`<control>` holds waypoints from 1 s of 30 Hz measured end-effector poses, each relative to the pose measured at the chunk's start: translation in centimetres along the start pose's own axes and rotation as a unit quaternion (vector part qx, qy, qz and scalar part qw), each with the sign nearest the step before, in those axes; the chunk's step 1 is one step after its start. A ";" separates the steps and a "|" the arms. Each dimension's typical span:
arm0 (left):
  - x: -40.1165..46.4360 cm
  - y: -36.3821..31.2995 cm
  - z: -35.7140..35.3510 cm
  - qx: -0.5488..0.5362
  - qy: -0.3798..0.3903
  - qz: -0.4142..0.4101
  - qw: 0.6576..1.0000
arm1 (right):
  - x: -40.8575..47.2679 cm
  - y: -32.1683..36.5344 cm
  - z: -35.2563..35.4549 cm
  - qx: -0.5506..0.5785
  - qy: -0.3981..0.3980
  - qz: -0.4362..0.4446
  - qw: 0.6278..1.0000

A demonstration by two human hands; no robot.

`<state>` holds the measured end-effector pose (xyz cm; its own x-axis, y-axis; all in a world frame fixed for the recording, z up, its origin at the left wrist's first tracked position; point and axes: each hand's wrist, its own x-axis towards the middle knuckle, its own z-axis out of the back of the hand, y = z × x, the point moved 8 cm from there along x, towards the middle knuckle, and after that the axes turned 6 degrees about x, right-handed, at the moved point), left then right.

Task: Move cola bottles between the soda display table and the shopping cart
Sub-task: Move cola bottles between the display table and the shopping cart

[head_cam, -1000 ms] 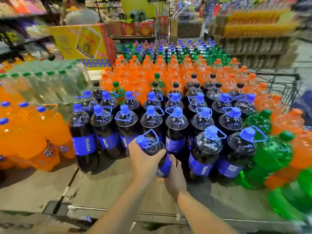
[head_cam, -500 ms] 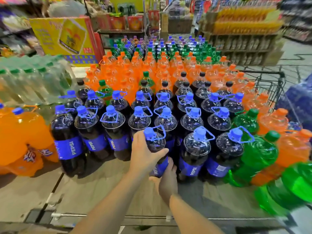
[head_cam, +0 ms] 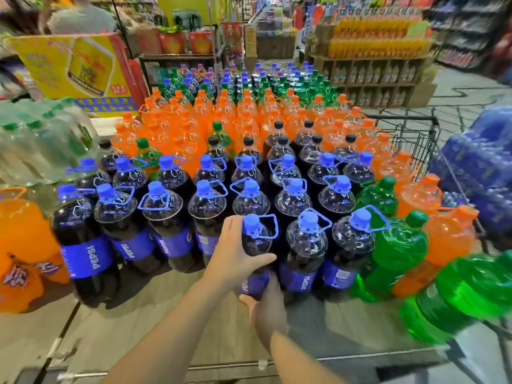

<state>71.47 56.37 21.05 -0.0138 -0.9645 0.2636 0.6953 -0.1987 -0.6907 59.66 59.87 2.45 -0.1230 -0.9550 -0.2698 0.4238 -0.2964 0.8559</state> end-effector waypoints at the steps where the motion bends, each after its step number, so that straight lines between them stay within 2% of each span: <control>1: 0.1 0.0 -0.1 0.001 0.008 -0.005 1.000 | -0.1 0.1 0.1 -0.010 -0.006 0.001 1.000; 5: 0.5 0.3 -0.3 0.010 0.048 -0.013 0.999 | 0.4 0.2 0.0 -0.022 -0.017 -0.012 1.000; 10: 0.9 0.4 -0.3 0.009 0.058 -0.008 0.998 | -0.3 1.5 2.1 -0.078 0.015 -0.033 0.996; 19: 1.3 0.5 -0.8 0.041 0.127 0.008 0.991 | -5.4 3.1 8.3 -0.200 -0.064 -0.017 0.977; 24: 0.9 -0.4 -0.4 0.093 0.169 -0.008 0.981 | -9.2 2.6 13.4 -0.277 -0.099 -0.016 0.956; 27: 0.6 -1.4 1.1 0.167 0.135 -0.029 0.976 | -11.0 2.0 16.7 -0.285 -0.111 -0.039 0.951; 30: 0.1 -4.1 1.9 0.274 0.105 -0.099 0.951 | -12.5 1.8 20.0 -0.305 -0.125 -0.056 0.943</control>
<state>70.01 57.42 25.16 -0.2859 -0.9428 0.1712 0.9337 -0.3143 -0.1715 44.01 71.07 16.19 -0.3722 -0.9133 -0.1656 0.8234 -0.4072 0.3951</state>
